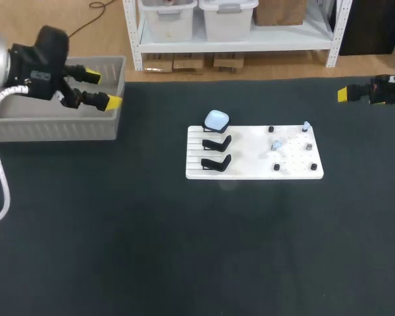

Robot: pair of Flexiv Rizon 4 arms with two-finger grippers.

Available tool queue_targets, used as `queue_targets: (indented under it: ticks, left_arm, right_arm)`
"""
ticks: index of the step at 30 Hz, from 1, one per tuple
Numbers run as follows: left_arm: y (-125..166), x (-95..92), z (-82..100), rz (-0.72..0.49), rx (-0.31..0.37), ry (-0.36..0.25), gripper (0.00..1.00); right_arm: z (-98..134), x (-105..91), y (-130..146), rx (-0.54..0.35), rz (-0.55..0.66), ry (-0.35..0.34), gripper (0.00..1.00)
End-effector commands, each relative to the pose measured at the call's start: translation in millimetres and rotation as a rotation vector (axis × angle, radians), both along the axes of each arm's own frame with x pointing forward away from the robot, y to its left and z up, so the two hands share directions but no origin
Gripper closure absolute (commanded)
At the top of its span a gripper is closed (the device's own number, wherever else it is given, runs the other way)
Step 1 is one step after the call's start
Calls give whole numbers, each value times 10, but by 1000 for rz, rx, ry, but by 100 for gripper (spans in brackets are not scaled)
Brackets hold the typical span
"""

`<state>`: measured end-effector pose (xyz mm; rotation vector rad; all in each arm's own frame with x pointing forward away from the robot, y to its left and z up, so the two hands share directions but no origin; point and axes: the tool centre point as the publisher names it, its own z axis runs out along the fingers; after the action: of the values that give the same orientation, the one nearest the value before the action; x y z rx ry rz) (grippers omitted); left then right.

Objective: Pick up each earbud case from the left stands, insert the matching earbuds, close the lid, and place the case in the box.

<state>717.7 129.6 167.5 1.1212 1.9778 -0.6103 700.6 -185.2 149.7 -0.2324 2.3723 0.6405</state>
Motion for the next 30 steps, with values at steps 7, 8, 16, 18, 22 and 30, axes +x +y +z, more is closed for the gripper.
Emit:
queue_targets:
  ticks: [7, 8, 16, 18, 22, 30]
  left_arm:
    - [-231, 398, -188, -355, -6, -14, 0]
    - [-257, 421, -207, -369, 1, -18, 0]
    - [-452, 490, -335, -469, 20, -35, 0]
    - [-496, 495, -371, -490, 13, -24, 0]
    - [-597, 499, -499, -515, 13, -19, 0]
    - [-807, 525, -789, -552, -9, -7, 0]
  right_arm:
    - [2, -4, -2, -1, 0, 0, 0]
    - [2, -4, -2, -1, 0, 0, 0]
    - [2, -4, -2, -1, 0, 0, 0]
    - [2, -4, -2, -1, 0, 0, 0]
    - [2, -4, -2, -1, 0, 0, 0]
    - [2, -4, -2, -1, 0, 0, 0]
